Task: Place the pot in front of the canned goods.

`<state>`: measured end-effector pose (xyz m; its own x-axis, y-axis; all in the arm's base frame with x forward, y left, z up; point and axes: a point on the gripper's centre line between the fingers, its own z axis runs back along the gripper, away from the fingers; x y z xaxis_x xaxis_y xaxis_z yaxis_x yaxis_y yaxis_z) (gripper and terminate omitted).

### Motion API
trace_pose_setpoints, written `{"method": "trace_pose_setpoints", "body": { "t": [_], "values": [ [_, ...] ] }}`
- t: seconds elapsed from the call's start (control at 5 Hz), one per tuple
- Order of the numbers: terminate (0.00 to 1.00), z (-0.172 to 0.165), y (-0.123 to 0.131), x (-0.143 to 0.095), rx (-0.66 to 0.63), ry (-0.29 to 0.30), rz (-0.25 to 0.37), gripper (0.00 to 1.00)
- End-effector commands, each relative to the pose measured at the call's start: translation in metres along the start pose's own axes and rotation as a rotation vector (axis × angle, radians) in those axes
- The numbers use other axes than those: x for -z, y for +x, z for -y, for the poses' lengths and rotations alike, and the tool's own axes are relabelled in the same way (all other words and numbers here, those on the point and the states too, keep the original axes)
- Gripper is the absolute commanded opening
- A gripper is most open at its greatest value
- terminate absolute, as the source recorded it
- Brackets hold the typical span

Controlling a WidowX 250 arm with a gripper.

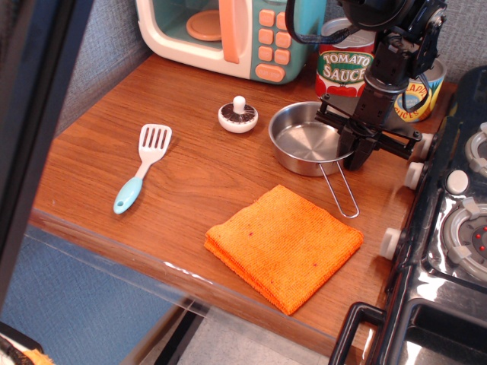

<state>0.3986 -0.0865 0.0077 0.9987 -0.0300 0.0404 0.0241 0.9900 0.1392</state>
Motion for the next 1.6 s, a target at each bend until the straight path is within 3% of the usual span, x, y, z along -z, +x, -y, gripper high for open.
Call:
{"method": "trace_pose_setpoints", "body": {
  "t": [0.0,0.4,0.6,1.2,1.4],
  "values": [
    [0.0,-0.023,-0.014,-0.021,-0.017,-0.052,0.037,1.0],
    [0.0,-0.031,-0.009,-0.088,-0.023,-0.142,0.225,1.0],
    [0.0,-0.05,-0.023,-0.115,-0.039,-0.154,0.251,1.0],
    [0.0,-0.081,-0.047,-0.105,-0.058,-0.168,0.178,1.0],
    [0.0,-0.082,-0.05,-0.1,-0.071,-0.129,0.129,1.0]
  ]
}}
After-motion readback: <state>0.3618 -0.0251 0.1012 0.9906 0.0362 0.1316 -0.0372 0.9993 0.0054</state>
